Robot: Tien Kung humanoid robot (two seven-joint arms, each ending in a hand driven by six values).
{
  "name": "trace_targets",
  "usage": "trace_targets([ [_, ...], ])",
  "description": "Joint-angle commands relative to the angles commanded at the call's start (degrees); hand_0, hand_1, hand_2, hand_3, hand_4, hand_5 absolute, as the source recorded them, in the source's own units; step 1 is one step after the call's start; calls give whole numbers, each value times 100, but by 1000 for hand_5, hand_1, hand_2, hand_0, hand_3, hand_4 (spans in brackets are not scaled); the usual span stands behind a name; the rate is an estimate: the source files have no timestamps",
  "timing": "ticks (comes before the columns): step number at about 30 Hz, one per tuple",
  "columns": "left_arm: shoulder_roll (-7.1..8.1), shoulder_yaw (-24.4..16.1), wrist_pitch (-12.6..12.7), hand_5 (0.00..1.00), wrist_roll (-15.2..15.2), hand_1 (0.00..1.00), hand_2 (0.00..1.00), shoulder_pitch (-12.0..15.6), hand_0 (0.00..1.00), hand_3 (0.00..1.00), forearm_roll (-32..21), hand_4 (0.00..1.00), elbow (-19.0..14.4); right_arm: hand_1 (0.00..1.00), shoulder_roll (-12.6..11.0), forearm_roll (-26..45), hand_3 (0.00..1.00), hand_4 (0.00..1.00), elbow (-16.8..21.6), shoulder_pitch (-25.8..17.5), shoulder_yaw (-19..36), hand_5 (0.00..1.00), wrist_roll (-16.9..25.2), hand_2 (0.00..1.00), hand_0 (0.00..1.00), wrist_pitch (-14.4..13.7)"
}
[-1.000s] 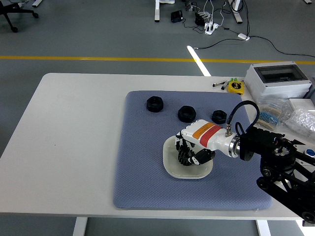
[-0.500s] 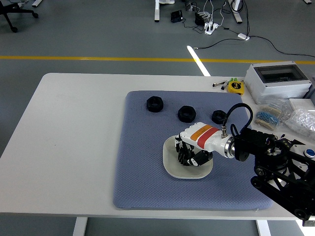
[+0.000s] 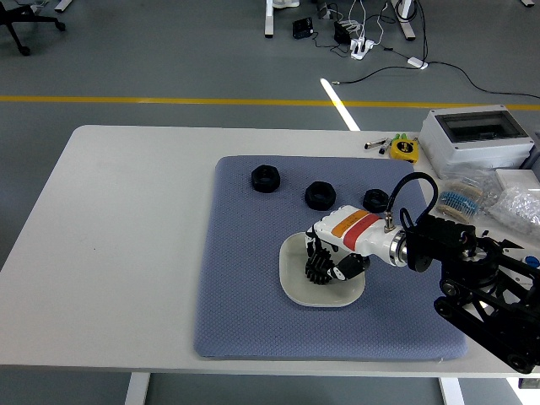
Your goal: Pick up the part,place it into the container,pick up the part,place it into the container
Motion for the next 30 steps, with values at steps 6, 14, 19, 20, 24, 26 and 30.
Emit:
trace_targets([
  [6,-1,0,0,640,1,591,681,-2,709,585,-1,685,0,417,-25,-19,693,833,14,-22,35,144,40,627,218,49],
  [14,0,15,1,640,-6,590,683,-3,709,585,-25,685,2,418,-80,9,727,870,75,-78,183,158,87,638,218,155],
  [19,1,17,5,640,-10,590,681,1,708,585,-35,685,4,427,-131,-50,829,955,211,-154,471,200,90,691,224,275],
  [20,0,17,5,640,-10,590,681,0,708,585,-37,685,4,427,-141,-64,829,955,249,-177,576,200,77,691,224,302],
  [24,-4,23,7,641,-10,591,682,-4,708,585,-41,685,4,468,-182,-85,854,998,336,-292,1013,244,48,731,281,292],
  [26,-5,26,9,641,-14,591,682,-4,708,585,-52,685,4,468,-219,-35,854,998,358,-360,1289,244,42,731,281,236],
  [30,-11,30,10,641,-19,592,684,1,710,586,-72,685,5,657,-342,681,926,998,253,-599,1865,459,-39,851,548,-323],
])
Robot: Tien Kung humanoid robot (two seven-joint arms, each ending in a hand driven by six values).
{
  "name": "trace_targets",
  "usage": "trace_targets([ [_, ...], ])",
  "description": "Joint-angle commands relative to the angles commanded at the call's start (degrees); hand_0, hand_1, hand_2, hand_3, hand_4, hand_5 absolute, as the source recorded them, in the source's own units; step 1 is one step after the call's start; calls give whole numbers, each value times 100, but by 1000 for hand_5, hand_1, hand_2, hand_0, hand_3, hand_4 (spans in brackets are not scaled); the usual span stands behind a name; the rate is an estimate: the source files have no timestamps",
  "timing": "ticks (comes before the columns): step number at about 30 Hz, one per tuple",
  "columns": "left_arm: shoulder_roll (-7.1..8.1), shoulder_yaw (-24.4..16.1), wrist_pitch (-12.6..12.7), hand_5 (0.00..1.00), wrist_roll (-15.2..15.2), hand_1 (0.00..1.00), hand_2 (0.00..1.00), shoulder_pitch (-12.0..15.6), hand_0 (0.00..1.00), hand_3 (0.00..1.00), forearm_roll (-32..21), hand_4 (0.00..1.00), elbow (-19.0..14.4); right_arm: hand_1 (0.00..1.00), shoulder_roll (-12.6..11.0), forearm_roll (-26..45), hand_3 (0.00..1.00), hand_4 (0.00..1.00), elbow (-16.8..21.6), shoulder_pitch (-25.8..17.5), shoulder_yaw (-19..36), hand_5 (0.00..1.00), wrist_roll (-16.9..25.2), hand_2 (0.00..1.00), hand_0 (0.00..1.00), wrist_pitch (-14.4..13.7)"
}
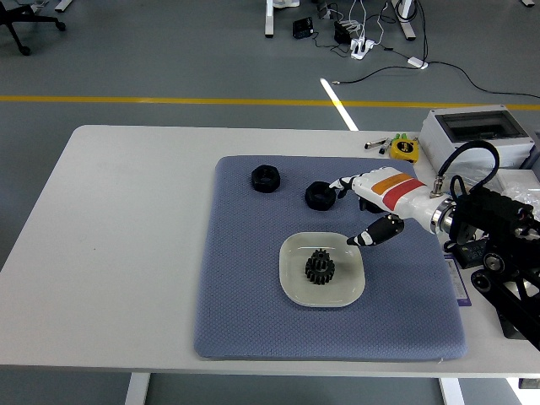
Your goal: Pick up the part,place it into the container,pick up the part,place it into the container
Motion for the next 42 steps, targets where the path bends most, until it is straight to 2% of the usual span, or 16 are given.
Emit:
trace_targets([
  [3,-5,0,-3,641,-1,592,684,5,710,586,-2,685,0,657,-58,703,926,998,-141,-216,174,459,33,851,548,-665],
  [5,-9,-7,-9,641,3,592,684,6,710,586,11,685,0,657,-73,1225,926,998,-211,-429,296,459,227,851,548,-1159],
  [6,-12,-6,-10,642,3,593,684,6,709,585,12,685,0,723,-78,1448,897,998,-227,-507,344,659,311,864,691,-1304],
  [11,-28,9,-7,642,-10,593,684,14,709,585,-27,685,1,723,-121,2640,897,998,-211,-963,628,659,783,864,691,-1716],
  [12,-34,7,-7,641,-9,604,683,16,709,587,-24,684,1,747,-123,2901,865,998,-191,-1080,715,831,896,838,728,-1797],
  [17,-46,-13,-12,641,-4,604,683,23,709,587,14,684,-1,747,-13,4092,865,998,-131,-1515,1134,831,1248,838,728,-2101],
  [18,-48,-27,-13,641,1,610,683,25,710,586,34,684,-1,770,40,4353,861,998,-133,-1608,1235,898,1287,839,763,-2128],
  [23,-51,-58,-23,641,16,610,683,21,710,586,117,684,-4,770,394,5545,861,998,-181,-2022,1670,898,1325,839,763,-2031],
  [24,-52,-67,-23,640,18,616,683,19,714,587,131,685,-4,801,479,5806,873,998,-194,-2107,1770,998,1316,847,815,-1991],
  [30,-57,-70,-31,638,14,618,682,7,712,587,154,684,-9,807,714,7176,874,998,-209,-2404,2127,998,1259,846,834,-1844],
  [37,-55,-142,-69,637,48,620,681,-17,713,586,324,683,-22,807,915,7299,873,998,-179,-2599,2205,998,1308,843,835,-1722],
  [42,-58,-177,-79,637,57,623,679,-31,713,584,403,683,-24,806,929,6852,868,998,-86,-2695,2261,998,1229,840,834,-1661],
])
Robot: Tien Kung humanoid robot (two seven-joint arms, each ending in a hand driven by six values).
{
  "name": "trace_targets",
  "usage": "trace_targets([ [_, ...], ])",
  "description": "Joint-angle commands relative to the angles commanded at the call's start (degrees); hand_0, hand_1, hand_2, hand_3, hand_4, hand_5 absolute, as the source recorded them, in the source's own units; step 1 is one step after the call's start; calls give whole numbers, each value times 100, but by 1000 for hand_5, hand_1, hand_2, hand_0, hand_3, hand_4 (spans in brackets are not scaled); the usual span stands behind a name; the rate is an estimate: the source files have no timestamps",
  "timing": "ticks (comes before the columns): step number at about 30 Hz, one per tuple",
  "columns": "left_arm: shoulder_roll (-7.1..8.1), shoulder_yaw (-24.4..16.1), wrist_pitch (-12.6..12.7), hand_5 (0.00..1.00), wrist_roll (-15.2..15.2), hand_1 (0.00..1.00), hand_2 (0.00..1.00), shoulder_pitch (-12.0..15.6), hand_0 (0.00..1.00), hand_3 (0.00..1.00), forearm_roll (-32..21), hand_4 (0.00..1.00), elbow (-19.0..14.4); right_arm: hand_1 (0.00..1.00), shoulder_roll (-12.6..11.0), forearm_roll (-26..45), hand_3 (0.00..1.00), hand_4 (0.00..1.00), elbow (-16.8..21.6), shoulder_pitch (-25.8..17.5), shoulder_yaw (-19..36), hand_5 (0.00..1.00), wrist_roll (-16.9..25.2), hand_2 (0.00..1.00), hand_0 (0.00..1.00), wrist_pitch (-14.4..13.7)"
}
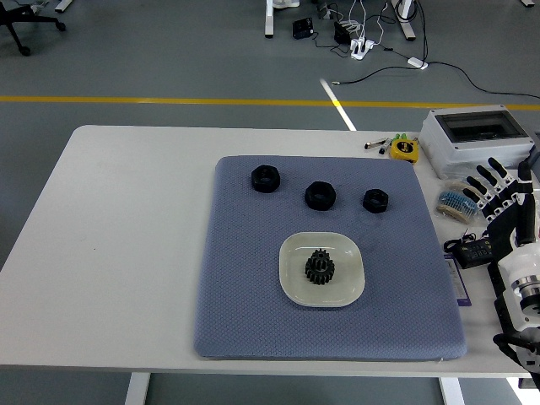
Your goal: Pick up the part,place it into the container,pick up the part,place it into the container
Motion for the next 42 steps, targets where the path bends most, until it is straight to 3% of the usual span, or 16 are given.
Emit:
trace_targets([
  [13,-18,38,6,636,-32,629,675,-9,711,584,-44,681,7,796,-81,-1191,855,998,150,-126,251,998,-423,829,819,401],
  [42,-35,431,80,639,-195,631,673,-119,711,584,-733,680,28,771,-81,-1178,821,998,135,-81,346,998,-553,798,776,438],
])
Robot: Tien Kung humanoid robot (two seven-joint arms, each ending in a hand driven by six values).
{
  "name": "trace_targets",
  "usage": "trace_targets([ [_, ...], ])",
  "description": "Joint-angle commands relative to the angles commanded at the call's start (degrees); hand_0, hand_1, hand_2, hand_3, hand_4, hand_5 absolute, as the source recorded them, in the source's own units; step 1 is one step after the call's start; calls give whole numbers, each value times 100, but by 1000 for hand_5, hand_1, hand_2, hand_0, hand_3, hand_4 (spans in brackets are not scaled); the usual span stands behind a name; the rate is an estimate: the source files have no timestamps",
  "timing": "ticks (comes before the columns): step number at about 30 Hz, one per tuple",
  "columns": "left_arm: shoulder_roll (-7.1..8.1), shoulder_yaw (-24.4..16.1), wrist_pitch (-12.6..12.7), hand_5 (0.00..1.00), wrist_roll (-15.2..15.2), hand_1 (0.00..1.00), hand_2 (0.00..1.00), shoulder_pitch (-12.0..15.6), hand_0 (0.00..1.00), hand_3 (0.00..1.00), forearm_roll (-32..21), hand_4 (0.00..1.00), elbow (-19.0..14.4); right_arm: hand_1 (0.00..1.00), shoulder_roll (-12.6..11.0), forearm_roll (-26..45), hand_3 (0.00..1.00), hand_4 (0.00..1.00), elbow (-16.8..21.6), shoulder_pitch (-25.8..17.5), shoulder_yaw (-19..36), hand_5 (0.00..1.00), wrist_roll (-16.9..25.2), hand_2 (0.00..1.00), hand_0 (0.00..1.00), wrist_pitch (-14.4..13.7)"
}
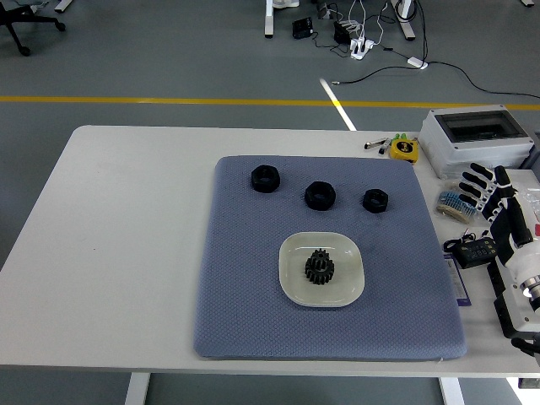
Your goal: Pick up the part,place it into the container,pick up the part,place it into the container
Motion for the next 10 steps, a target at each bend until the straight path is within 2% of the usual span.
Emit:
trace_targets([
  [10,6,-8,-3,638,8,630,673,2,711,584,20,679,4,774,28,-17,824,998,-14,-14,-15,998,-16,799,785,-30],
])
